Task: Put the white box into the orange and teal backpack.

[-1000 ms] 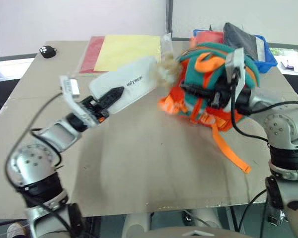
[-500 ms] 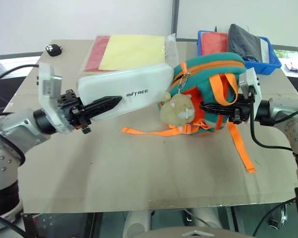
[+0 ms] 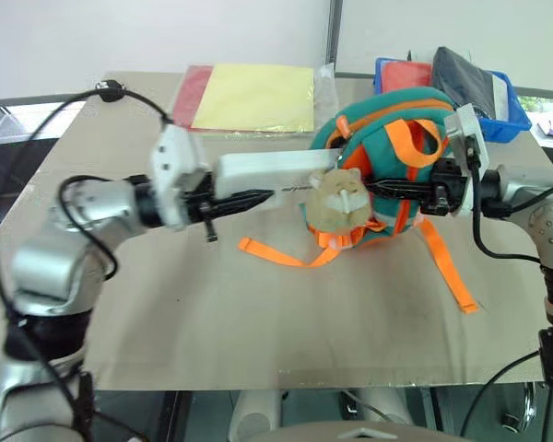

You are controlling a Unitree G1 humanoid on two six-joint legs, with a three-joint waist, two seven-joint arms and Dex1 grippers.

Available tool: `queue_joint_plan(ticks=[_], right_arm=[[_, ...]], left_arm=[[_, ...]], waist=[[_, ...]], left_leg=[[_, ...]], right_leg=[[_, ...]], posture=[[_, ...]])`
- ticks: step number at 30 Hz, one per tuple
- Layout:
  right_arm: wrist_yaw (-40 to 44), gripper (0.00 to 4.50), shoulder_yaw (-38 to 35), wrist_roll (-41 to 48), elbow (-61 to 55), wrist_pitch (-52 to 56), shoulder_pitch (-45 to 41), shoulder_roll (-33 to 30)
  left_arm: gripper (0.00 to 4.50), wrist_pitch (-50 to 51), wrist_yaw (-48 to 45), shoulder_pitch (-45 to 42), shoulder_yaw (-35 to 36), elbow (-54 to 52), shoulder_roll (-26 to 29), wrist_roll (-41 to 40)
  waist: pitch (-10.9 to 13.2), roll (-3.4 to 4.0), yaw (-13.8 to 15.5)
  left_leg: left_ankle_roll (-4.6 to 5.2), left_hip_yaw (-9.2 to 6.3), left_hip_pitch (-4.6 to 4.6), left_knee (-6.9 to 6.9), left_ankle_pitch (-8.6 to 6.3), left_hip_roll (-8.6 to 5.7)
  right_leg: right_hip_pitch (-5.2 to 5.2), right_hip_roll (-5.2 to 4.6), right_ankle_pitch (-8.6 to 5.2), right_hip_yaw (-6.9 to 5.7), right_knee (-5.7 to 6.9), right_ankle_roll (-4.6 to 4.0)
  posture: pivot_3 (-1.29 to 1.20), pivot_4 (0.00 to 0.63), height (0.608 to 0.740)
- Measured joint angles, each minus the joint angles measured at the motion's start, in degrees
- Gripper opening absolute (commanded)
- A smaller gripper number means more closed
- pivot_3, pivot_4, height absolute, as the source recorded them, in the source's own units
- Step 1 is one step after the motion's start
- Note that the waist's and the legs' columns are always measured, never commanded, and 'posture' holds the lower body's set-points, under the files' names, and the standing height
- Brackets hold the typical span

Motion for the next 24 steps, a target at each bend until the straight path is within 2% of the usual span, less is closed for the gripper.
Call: queue_joint_plan(ticks=[5, 8, 10, 11, 13, 15, 16, 19, 22, 24], right_arm=[[3.9, 0.05, 2.2, 0.8, -6.6, -0.2, 3.5, -1.8], [3.6, 0.05, 2.0, 0.9, -6.8, -0.3, 3.9, -1.7], [1.5, 0.0, 1.5, 0.9, -6.9, -0.7, 4.5, -0.2], [0.2, 0.0, 1.4, 0.9, -7.2, -0.8, 4.8, 0.8], [-2.0, 0.0, 1.0, 0.6, -7.6, -0.9, 5.9, 1.5], [-4.5, 0.0, 0.7, -1.0, -7.5, -1.3, 6.5, 1.5], [-5.8, 0.0, 0.8, -2.1, -7.4, -1.8, 6.4, 1.8], [-7.9, 0.0, 0.7, -3.8, -6.1, -3.2, 6.2, 2.1], [-9.0, 0.0, 0.5, -5.1, -5.3, -4.1, 6.5, 2.4], [-9.3, 0.0, 0.4, -5.3, -5.2, -4.2, 6.3, 3.1]], left_arm=[[0.94, -0.6, 1.4, -10.7, -10.9, 8.2, -8.3, 8.9], [0.94, -5.1, 0.3, -14.9, -16.2, 12.7, -12.2, 14.6], [1.98, -8.4, 0.9, -18.4, -20.3, 18.5, -17.2, 19.8], [2.35, -9.3, 1.3, -19.0, -21.7, 20.7, -19.2, 21.4], [3.27, -9.0, 1.4, -18.7, -22.1, 22.0, -20.7, 21.9], [4.21, -6.6, 1.9, -18.2, -19.4, 21.7, -20.5, 20.9], [4.41, -3.5, 2.2, -17.0, -16.2, 20.5, -20.3, 18.0], [4.41, 9.0, 0.5, -12.2, -4.9, 14.8, -17.2, 3.9], [4.41, 26.5, -1.5, -6.8, 9.5, 10.0, -7.3, -12.4], [4.41, 31.5, -1.0, -5.4, 13.6, 8.7, -6.1, -17.5]], waist=[[0.0, -0.01, 0.0], [0.0, 0.0, -0.3], [0.0, 0.0, 0.1], [0.0, 0.0, 0.1], [0.0, -0.01, -0.2], [0.0, 0.0, -0.8], [0.0, 0.0, -1.3], [0.0, 0.0, -2.7], [0.0, 0.02, -3.2], [0.0, 0.02, -2.7]], left_leg=[[0.01, -0.04, -0.05, 0.15, 0.0, 0.0], [0.01, -0.04, 0.03, 0.15, 0.0, 0.02], [0.02, -0.07, 0.07, 0.16, 0.0, 0.02], [0.02, -0.09, 0.05, 0.18, 0.0, 0.02], [0.01, -0.08, 0.03, 0.19, 0.0, 0.04], [0.01, -0.07, 0.05, 0.19, 0.0, 0.05], [0.02, -0.08, 0.06, 0.18, 0.0, 0.07], [0.01, -0.15, 0.04, 0.16, 0.0, 0.15], [0.01, -0.25, 0.06, 0.1, 0.0, 0.22], [0.01, -0.28, 0.05, 0.13, 0.0, 0.19]], right_leg=[[0.01, 0.02, 0.01, 0.01, 0.06, 0.03], [0.01, 0.07, 0.01, 0.04, 0.14, 0.02], [0.04, 0.1, 0.0, 0.01, 0.21, 0.01], [0.04, 0.11, 0.01, 0.02, 0.22, 0.01], [0.02, 0.11, 0.01, 0.06, 0.22, 0.02], [0.01, 0.11, 0.01, 0.08, 0.25, 0.02], [0.0, 0.12, 0.01, 0.08, 0.26, 0.02], [-0.08, 0.17, 0.0, 0.06, 0.32, 0.01], [-0.09, 0.26, -0.01, -0.01, 0.34, -0.01], [-0.01, 0.21, -0.01, -0.08, 0.32, 0.0]], posture=[[0.0, 0.15, 0.74], [0.0, 0.15, 0.74], [0.0, 0.15, 0.74], [0.0, 0.15, 0.74], [0.0, 0.15, 0.74], [0.0, 0.15, 0.74], [0.0, 0.15, 0.74], [0.0, 0.15, 0.74], [0.0, 0.15, 0.74], [0.0, 0.15, 0.74]])
